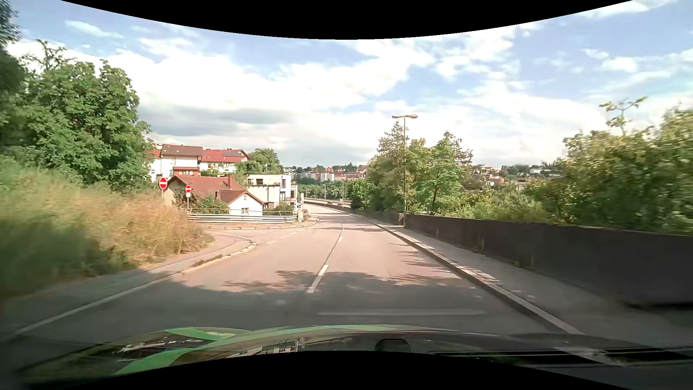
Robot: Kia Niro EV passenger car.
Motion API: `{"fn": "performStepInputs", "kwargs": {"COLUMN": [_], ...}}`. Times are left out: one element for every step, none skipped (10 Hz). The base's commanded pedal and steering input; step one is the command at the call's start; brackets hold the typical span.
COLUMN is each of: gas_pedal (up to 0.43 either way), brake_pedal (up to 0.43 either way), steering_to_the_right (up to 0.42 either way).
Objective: Follow the waypoints while adhering to traffic rules and regulations
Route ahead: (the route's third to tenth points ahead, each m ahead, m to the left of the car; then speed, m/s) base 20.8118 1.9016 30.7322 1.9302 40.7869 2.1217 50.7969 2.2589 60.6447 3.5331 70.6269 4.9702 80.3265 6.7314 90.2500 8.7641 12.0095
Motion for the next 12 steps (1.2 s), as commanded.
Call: {"fn": "performStepInputs", "kwargs": {"gas_pedal": [0.0,0.0,0.0,0.0,0.0,0.0,0.0,0.0,0.0,0.0,0.0,0.0], "brake_pedal": [0.0,0.0,0.0,0.0,0.0,0.0,0.0,0.0,0.0,0.0,0.0,0.0], "steering_to_the_right": [-0.008,-0.008,-0.008,-0.008,-0.009,-0.009,-0.01,-0.01,-0.01,-0.01,-0.01,-0.009]}}
